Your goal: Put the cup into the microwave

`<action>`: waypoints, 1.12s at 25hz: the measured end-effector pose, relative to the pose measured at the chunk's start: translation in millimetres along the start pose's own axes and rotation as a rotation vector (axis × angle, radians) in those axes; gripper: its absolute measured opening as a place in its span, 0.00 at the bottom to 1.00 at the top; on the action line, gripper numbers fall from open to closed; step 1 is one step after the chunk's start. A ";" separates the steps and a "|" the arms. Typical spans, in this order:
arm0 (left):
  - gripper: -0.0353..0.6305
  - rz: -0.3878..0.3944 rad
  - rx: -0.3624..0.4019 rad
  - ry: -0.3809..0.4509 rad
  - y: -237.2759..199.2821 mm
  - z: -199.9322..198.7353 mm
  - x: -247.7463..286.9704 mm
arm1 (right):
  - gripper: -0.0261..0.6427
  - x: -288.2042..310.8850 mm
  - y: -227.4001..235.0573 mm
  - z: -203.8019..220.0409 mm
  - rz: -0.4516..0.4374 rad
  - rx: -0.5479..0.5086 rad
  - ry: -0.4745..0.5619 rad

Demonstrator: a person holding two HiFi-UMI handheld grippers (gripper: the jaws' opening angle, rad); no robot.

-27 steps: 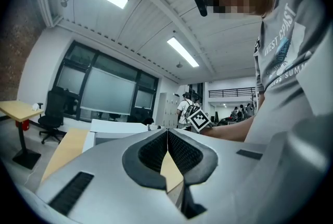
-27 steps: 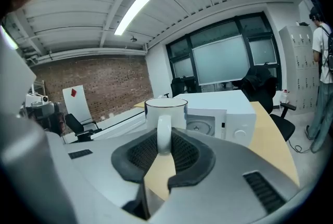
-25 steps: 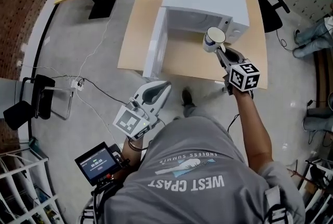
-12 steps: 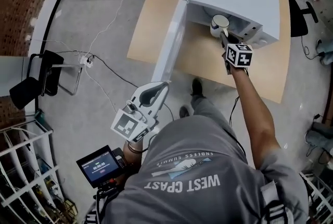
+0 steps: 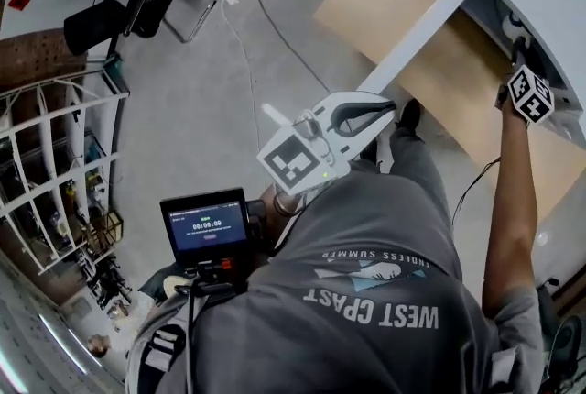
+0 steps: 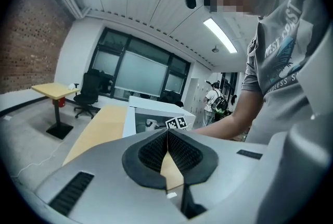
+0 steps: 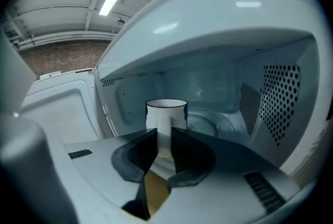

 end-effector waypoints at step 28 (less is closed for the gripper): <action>0.09 -0.021 0.002 0.016 -7.1 17.7 -27.9 | 0.21 31.0 7.3 22.5 0.079 -0.082 0.024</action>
Point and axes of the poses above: the fingertips, and each gripper's own axes: x forward along the fingers, y to its right, z out of its underside, the point moved 4 cm from there along -x, backward along the fingers, and after that the axes turned 6 degrees about y, right-handed, at the moved point
